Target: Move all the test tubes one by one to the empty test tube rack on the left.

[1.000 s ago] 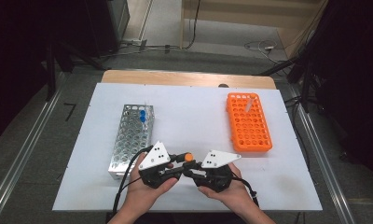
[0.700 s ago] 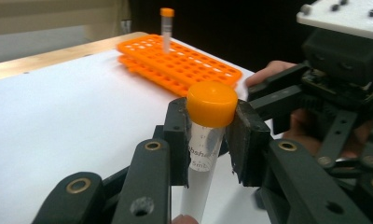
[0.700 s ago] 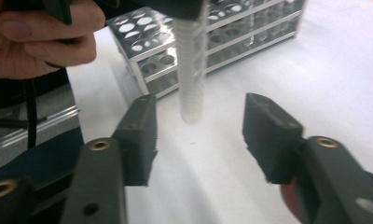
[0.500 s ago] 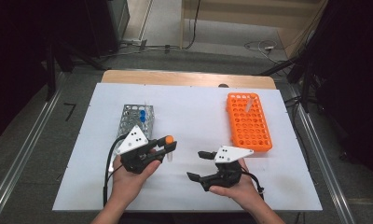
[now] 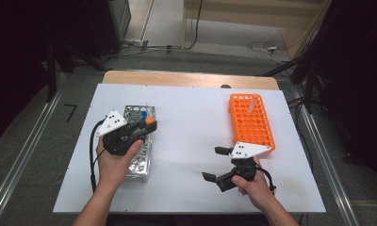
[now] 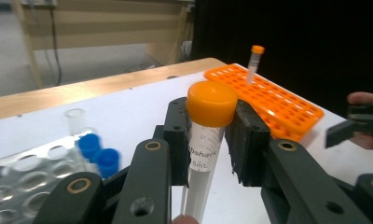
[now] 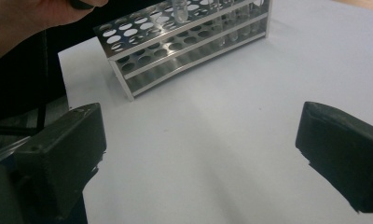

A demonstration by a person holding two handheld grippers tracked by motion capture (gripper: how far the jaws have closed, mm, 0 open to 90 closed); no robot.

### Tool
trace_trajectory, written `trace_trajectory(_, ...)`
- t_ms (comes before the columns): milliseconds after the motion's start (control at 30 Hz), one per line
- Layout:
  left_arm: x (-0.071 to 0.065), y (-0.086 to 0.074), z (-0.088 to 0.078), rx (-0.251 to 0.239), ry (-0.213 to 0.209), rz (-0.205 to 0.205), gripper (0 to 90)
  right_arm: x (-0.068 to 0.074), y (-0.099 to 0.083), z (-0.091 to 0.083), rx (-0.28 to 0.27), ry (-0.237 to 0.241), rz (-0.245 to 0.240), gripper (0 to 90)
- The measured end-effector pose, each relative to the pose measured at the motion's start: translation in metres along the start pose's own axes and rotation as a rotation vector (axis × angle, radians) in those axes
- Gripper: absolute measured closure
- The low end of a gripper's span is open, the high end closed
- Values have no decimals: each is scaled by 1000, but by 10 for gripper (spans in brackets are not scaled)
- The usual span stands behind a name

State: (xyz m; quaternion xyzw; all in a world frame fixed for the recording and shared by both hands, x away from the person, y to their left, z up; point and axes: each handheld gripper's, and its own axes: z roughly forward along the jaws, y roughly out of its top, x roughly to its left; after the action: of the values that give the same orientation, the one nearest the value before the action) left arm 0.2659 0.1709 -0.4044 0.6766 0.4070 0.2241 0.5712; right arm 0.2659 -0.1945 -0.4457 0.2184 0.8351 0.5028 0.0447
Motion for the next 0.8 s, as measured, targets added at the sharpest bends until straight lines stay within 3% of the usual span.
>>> trace_trajectory(300, 17, -5, 3, -17, 79, -26, 710, -5, -3, -4, 0, -33, 3, 0)
trace_trajectory(600, 22, -10, 11, -34, 135, -29, 710, -7, -5, -5, -8, -33, 10, 0)
trace_trajectory(800, 19, -20, 16, 1, 163, -18, 709, -8, -5, -6, -10, -41, 12, 0)
